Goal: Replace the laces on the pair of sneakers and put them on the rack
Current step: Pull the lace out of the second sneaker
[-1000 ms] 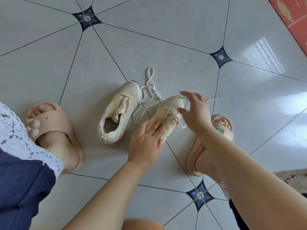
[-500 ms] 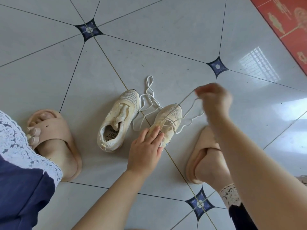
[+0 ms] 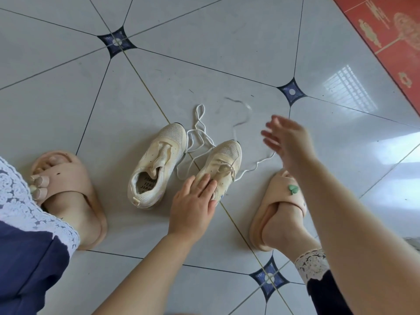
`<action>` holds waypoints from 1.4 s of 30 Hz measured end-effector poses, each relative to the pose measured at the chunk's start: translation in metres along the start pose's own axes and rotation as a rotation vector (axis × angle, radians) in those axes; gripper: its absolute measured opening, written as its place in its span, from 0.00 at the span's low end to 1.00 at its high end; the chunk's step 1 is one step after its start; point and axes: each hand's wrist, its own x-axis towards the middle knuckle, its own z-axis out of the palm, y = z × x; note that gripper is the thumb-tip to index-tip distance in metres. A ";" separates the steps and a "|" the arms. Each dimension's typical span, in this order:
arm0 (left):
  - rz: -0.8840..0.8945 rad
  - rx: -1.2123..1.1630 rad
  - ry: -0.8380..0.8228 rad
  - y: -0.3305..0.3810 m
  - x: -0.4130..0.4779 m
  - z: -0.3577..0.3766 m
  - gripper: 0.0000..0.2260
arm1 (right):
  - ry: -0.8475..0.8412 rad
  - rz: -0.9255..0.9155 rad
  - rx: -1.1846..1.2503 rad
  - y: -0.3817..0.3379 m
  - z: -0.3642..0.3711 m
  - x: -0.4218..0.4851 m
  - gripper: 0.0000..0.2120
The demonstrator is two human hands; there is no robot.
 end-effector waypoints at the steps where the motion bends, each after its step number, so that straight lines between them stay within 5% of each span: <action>1: -0.004 -0.001 -0.001 0.001 0.000 0.000 0.17 | 0.016 0.058 -0.071 0.016 0.004 -0.002 0.08; 5: -0.003 0.013 0.071 0.003 -0.001 -0.003 0.19 | -0.121 0.090 -0.649 0.076 0.015 -0.023 0.07; 13: -0.014 0.018 0.089 0.003 -0.001 -0.001 0.18 | -0.108 0.119 -0.422 0.092 0.022 -0.042 0.03; 24: -0.007 0.003 0.091 0.004 0.000 -0.001 0.19 | -0.119 -0.047 -0.629 0.086 0.028 -0.039 0.05; 34: -0.027 0.001 -0.048 0.002 0.001 -0.003 0.18 | -0.152 -0.653 -1.589 0.041 0.023 -0.011 0.06; 37: -0.024 0.002 -0.022 0.001 0.000 -0.004 0.18 | -0.102 -0.577 -1.362 0.050 0.020 -0.011 0.05; 42: -0.030 -0.002 0.071 0.003 0.001 0.000 0.17 | -0.115 0.149 -0.340 0.086 0.014 -0.030 0.07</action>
